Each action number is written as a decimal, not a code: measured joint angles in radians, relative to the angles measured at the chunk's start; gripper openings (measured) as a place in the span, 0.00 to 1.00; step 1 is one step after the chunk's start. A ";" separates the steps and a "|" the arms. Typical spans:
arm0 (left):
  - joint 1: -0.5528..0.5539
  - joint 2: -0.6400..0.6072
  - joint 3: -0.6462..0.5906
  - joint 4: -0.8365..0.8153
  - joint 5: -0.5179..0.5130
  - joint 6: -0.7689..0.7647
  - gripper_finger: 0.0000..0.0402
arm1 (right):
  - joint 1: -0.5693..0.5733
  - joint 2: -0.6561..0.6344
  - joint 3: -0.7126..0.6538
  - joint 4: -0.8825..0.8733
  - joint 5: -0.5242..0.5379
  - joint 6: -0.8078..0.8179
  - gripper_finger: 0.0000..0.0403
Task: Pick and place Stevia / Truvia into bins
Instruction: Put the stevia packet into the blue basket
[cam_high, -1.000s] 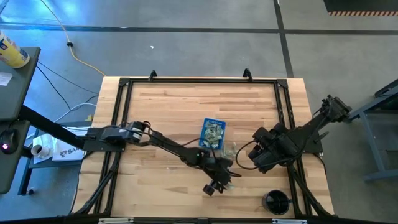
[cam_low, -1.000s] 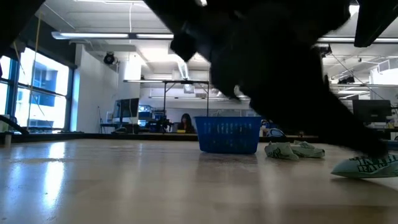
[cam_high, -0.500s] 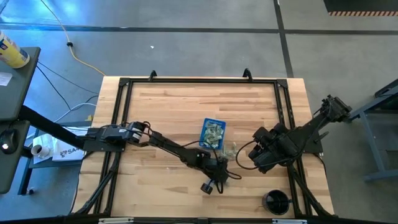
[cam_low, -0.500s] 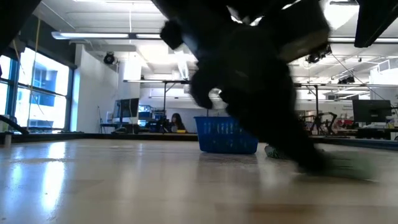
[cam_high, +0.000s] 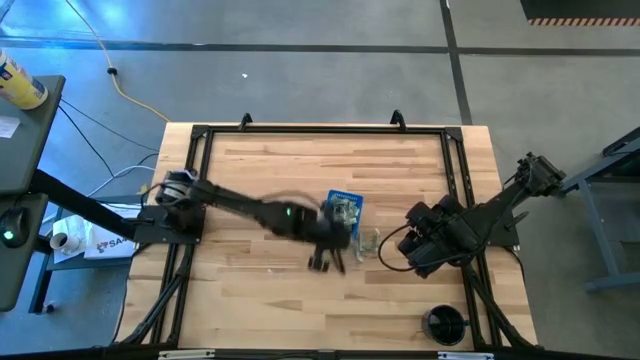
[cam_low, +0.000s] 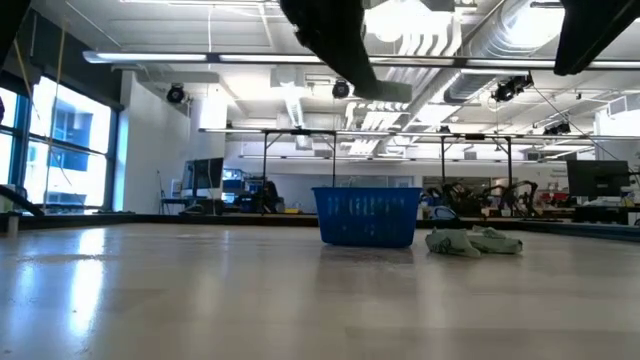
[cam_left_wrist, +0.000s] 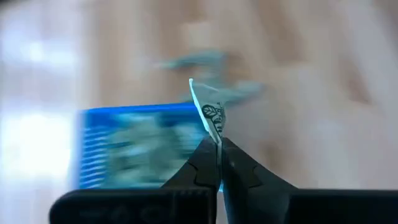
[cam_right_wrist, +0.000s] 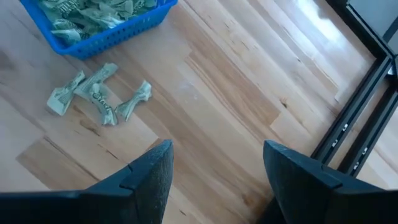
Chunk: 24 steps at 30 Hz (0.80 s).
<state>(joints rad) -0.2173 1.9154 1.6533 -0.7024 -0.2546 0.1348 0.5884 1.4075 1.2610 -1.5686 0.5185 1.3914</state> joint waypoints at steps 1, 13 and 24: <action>0.032 -0.008 0.001 0.005 -0.014 0.001 0.10 | -0.002 0.000 0.000 0.003 -0.001 0.000 0.59; 0.357 0.065 -0.140 0.027 0.370 0.004 0.32 | -0.037 0.091 0.000 0.203 -0.053 -0.131 0.59; 0.256 -0.172 -0.098 -0.072 0.422 -0.027 0.51 | -0.323 0.307 0.000 0.270 -0.291 -0.134 0.59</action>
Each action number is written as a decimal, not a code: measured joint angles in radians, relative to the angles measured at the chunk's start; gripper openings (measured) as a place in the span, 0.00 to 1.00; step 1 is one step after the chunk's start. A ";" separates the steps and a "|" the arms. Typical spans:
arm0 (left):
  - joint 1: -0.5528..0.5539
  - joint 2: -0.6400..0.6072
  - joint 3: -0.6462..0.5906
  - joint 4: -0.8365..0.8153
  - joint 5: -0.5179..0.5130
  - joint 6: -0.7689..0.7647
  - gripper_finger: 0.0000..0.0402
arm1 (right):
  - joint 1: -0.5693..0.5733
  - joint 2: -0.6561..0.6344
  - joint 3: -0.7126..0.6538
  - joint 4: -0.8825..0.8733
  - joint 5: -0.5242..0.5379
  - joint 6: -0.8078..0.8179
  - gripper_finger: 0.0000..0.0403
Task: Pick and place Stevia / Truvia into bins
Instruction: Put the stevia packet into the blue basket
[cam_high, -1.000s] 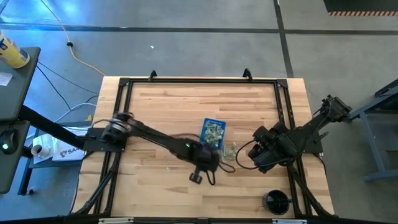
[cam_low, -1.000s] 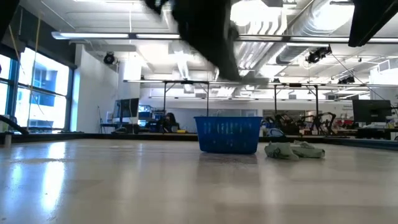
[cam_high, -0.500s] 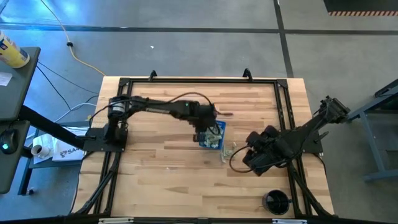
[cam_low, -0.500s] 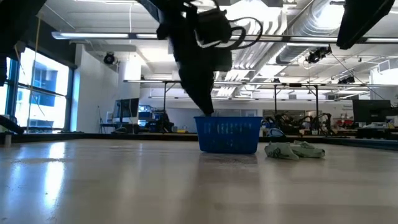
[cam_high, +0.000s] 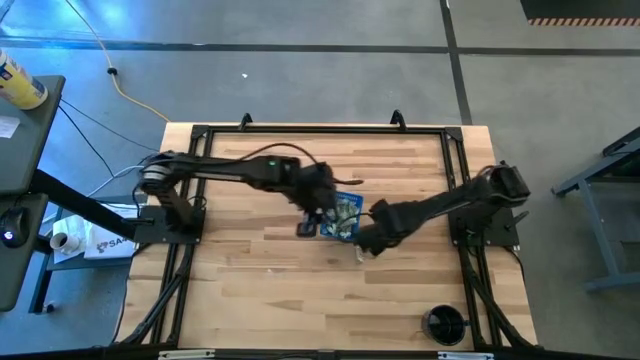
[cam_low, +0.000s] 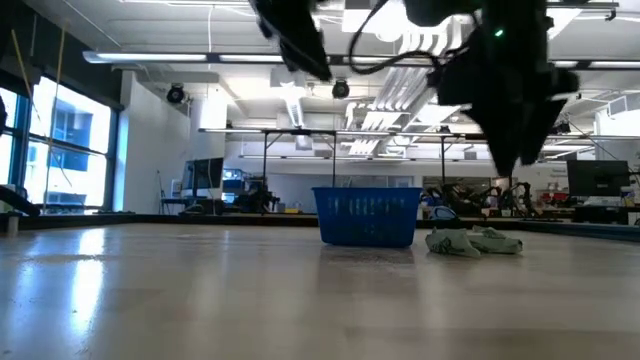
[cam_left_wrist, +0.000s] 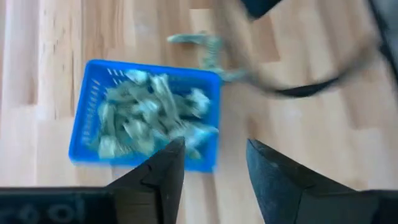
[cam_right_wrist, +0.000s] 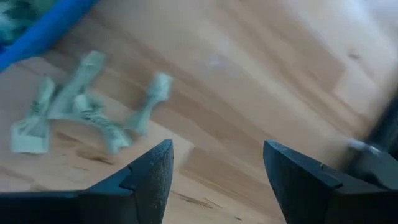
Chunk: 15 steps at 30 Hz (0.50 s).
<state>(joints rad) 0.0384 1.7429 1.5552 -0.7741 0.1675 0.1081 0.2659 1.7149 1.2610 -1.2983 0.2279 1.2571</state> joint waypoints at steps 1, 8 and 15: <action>-0.012 -0.030 0.000 -0.029 -0.003 -0.009 0.52 | -0.015 0.016 0.000 0.033 -0.016 -0.038 0.59; -0.095 -0.269 -0.121 -0.117 -0.149 -0.158 0.53 | -0.110 0.080 -0.071 0.175 -0.124 -0.130 0.59; -0.125 -0.456 -0.335 -0.053 -0.283 -0.378 0.52 | -0.114 -0.044 -0.272 0.459 -0.187 -0.026 0.59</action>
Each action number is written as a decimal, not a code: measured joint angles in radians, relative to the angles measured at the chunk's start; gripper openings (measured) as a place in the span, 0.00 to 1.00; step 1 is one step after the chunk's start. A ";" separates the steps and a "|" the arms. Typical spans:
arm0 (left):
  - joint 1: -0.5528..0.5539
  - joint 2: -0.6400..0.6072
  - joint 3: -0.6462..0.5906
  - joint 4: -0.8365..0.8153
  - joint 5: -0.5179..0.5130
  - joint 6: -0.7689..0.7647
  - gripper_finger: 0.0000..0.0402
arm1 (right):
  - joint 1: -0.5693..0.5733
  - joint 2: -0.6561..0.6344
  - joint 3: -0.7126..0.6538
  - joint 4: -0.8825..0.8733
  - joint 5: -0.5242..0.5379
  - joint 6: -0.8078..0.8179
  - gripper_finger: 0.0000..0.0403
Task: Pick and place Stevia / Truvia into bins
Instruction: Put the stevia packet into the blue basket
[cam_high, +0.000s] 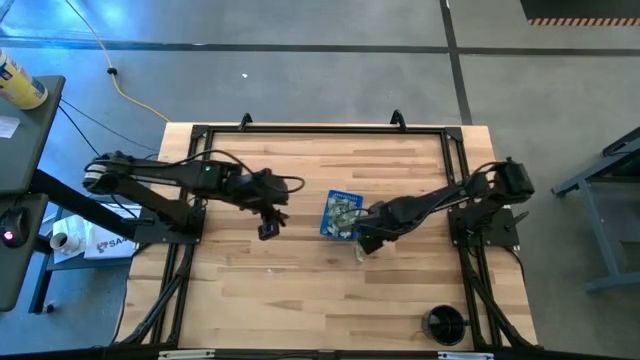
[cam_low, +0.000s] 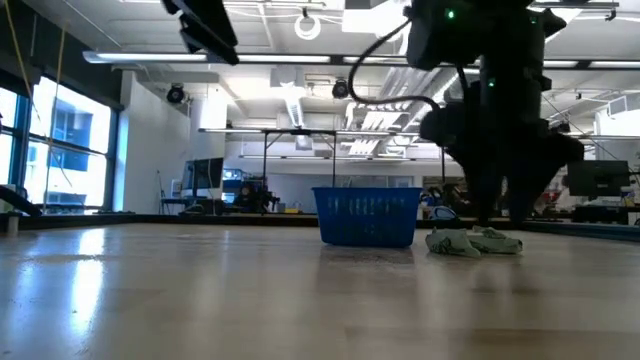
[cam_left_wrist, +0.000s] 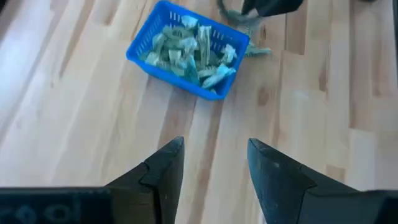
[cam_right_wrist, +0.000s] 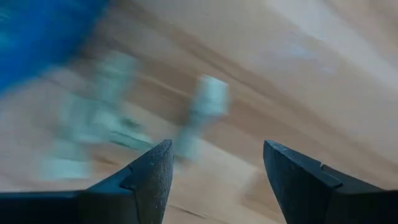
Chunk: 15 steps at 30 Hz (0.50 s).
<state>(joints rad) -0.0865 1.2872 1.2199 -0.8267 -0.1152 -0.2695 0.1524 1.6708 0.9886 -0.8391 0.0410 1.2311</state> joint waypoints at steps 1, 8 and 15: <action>0.000 -0.016 -0.022 0.008 0.000 -0.025 0.52 | -0.001 -0.015 -0.016 0.059 0.001 0.018 0.59; 0.000 -0.054 -0.087 0.012 -0.001 -0.125 0.52 | -0.001 -0.035 -0.079 0.141 0.049 0.144 0.57; 0.001 -0.056 -0.087 0.019 -0.032 -0.128 0.52 | 0.000 -0.028 -0.156 0.287 0.073 0.216 0.48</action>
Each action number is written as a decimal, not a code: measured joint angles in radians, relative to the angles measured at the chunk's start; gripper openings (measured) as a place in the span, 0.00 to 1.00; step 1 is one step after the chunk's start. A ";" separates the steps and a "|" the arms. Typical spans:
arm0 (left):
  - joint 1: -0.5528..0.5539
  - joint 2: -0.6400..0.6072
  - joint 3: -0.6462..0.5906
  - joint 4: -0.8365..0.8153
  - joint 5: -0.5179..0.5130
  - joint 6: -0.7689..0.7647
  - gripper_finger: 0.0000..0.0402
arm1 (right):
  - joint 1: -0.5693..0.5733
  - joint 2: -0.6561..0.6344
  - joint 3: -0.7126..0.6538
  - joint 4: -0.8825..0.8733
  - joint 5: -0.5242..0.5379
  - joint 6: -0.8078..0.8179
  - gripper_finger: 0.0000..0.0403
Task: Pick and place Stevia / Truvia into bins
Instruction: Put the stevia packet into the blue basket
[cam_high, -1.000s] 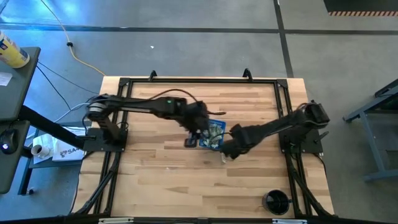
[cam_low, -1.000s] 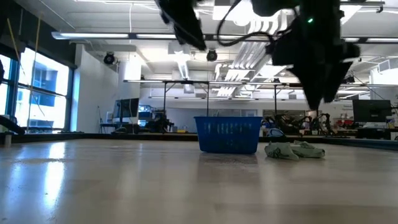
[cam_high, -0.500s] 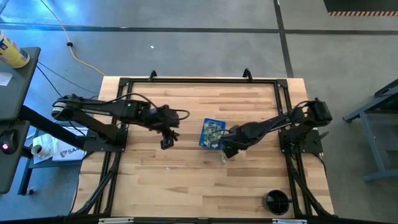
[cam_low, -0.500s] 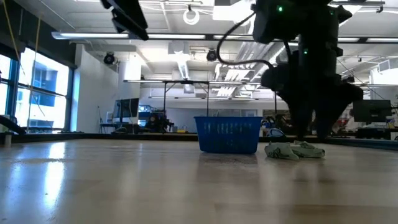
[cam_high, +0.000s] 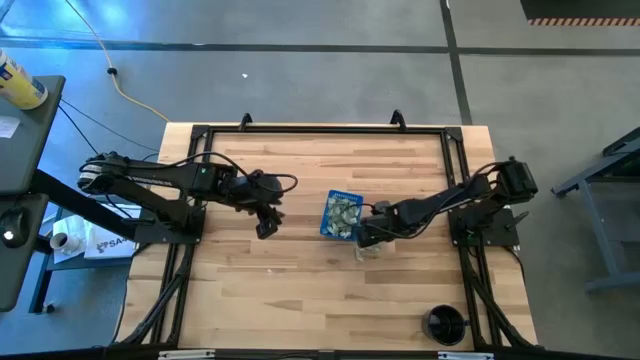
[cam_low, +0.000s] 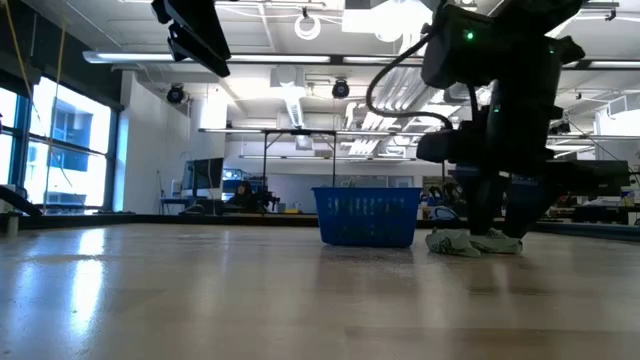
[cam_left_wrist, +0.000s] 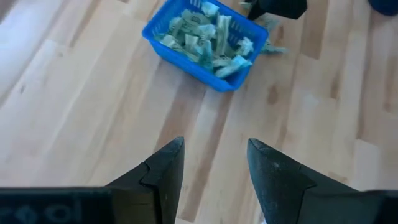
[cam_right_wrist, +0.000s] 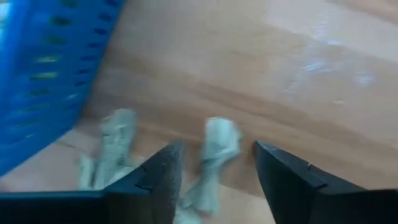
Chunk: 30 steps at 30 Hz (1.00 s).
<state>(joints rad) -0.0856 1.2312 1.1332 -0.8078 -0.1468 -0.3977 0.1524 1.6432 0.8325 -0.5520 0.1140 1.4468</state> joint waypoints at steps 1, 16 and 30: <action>0.000 0.000 0.000 0.000 -0.013 0.000 0.52 | 0.000 -0.001 -0.009 0.001 0.001 0.008 0.45; -0.001 0.000 0.000 -0.191 -0.032 -0.026 0.49 | 0.043 -0.110 0.194 -0.089 0.116 -0.131 0.01; -0.137 -0.009 -0.269 0.267 0.078 -0.191 0.49 | -0.184 -0.031 0.366 -0.120 0.042 -0.511 0.44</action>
<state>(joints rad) -0.2229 1.2220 0.8641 -0.5405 -0.0687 -0.5888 -0.0314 1.6119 1.1985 -0.6719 0.1564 0.9357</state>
